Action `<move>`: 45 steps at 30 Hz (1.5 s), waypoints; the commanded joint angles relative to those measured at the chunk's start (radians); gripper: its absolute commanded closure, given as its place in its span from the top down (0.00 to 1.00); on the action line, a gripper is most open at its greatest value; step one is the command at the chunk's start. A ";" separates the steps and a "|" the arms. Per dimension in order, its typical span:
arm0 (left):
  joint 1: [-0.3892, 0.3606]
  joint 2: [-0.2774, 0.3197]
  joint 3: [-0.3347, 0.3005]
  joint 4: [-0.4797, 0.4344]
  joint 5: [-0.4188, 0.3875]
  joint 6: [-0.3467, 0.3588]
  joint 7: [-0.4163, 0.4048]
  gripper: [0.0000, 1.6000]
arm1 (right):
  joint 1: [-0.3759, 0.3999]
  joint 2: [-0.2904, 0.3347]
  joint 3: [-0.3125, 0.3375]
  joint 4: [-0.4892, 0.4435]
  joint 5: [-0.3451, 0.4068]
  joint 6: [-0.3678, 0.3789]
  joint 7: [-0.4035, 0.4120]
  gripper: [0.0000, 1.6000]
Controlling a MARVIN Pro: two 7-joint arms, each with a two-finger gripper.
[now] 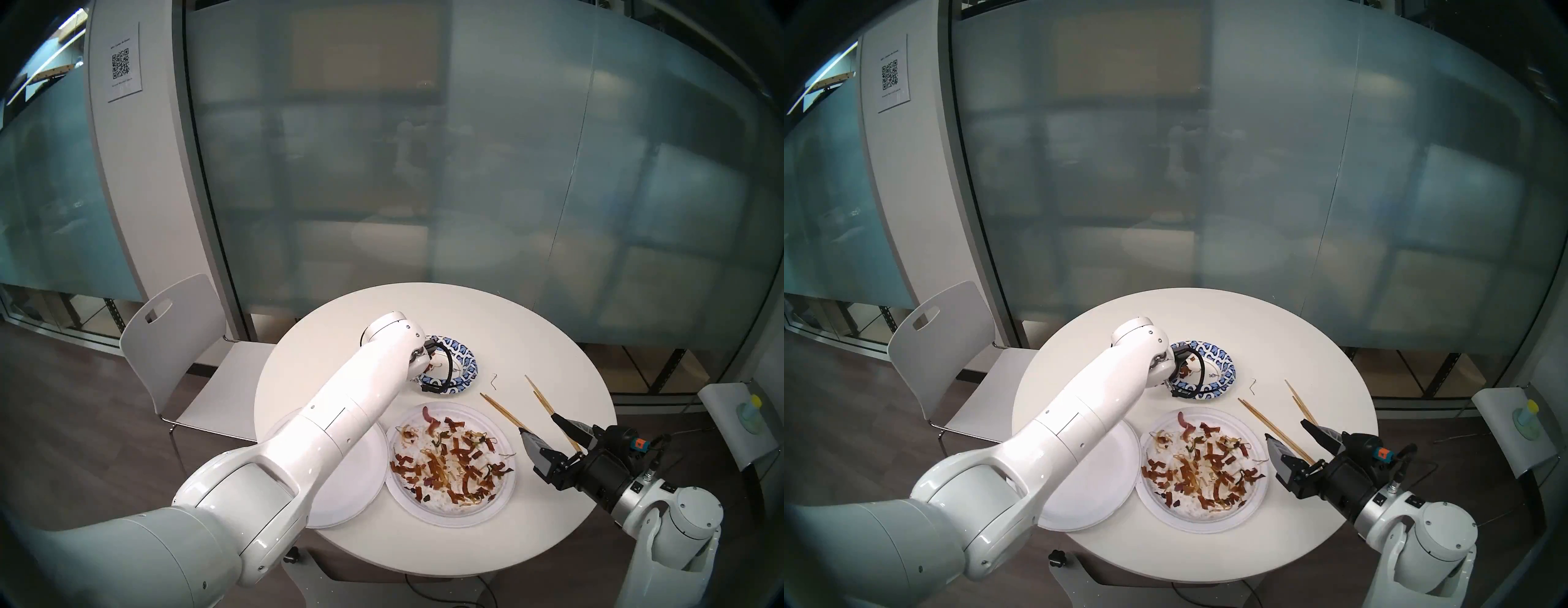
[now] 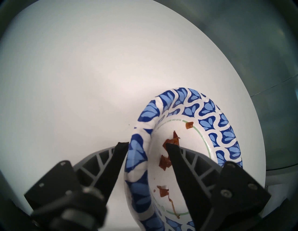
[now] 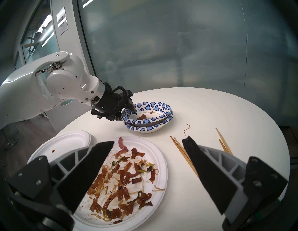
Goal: Stack the plates into one stack
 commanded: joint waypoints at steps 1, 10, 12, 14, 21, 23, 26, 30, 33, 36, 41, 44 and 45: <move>-0.029 -0.015 -0.006 0.000 0.000 -0.004 -0.002 0.48 | 0.004 0.002 -0.003 -0.018 0.006 0.000 -0.002 1.00; -0.034 -0.024 -0.004 0.034 0.009 -0.005 -0.010 0.49 | 0.004 0.002 -0.003 -0.018 0.006 0.000 -0.002 1.00; -0.034 -0.025 -0.003 0.042 0.011 -0.006 -0.013 0.49 | 0.004 0.002 -0.003 -0.018 0.006 0.000 -0.002 1.00; -0.035 -0.028 -0.001 0.054 0.015 -0.010 -0.020 0.49 | 0.004 0.002 -0.003 -0.018 0.006 0.000 -0.002 1.00; -0.041 -0.043 0.010 0.110 0.032 -0.029 -0.059 0.48 | 0.004 0.002 -0.003 -0.018 0.006 0.000 -0.003 1.00; -0.046 -0.048 0.011 0.126 0.034 -0.034 -0.069 0.47 | 0.004 0.002 -0.003 -0.018 0.006 0.000 -0.003 1.00; -0.056 -0.058 0.015 0.158 0.040 -0.045 -0.091 0.47 | 0.004 0.002 -0.003 -0.018 0.006 0.000 -0.003 1.00; -0.070 -0.062 0.013 0.174 0.039 -0.047 -0.101 0.45 | 0.004 0.002 -0.003 -0.018 0.006 0.000 -0.003 1.00; -0.079 -0.056 0.007 0.168 0.035 -0.039 -0.097 0.45 | 0.004 0.002 -0.003 -0.018 0.006 0.000 -0.002 1.00; -0.084 -0.052 0.001 0.163 0.032 -0.033 -0.093 0.42 | 0.004 0.002 -0.003 -0.018 0.006 0.000 -0.002 1.00; -0.088 -0.043 -0.012 0.155 0.025 -0.021 -0.086 0.27 | 0.004 0.002 -0.003 -0.018 0.006 0.000 -0.002 1.00; -0.089 -0.038 -0.017 0.151 0.020 -0.012 -0.083 0.23 | 0.004 0.002 -0.003 -0.018 0.006 0.000 -0.002 1.00; -0.089 -0.037 -0.018 0.151 0.018 -0.009 -0.081 0.15 | 0.004 0.002 -0.003 -0.018 0.006 0.000 -0.002 1.00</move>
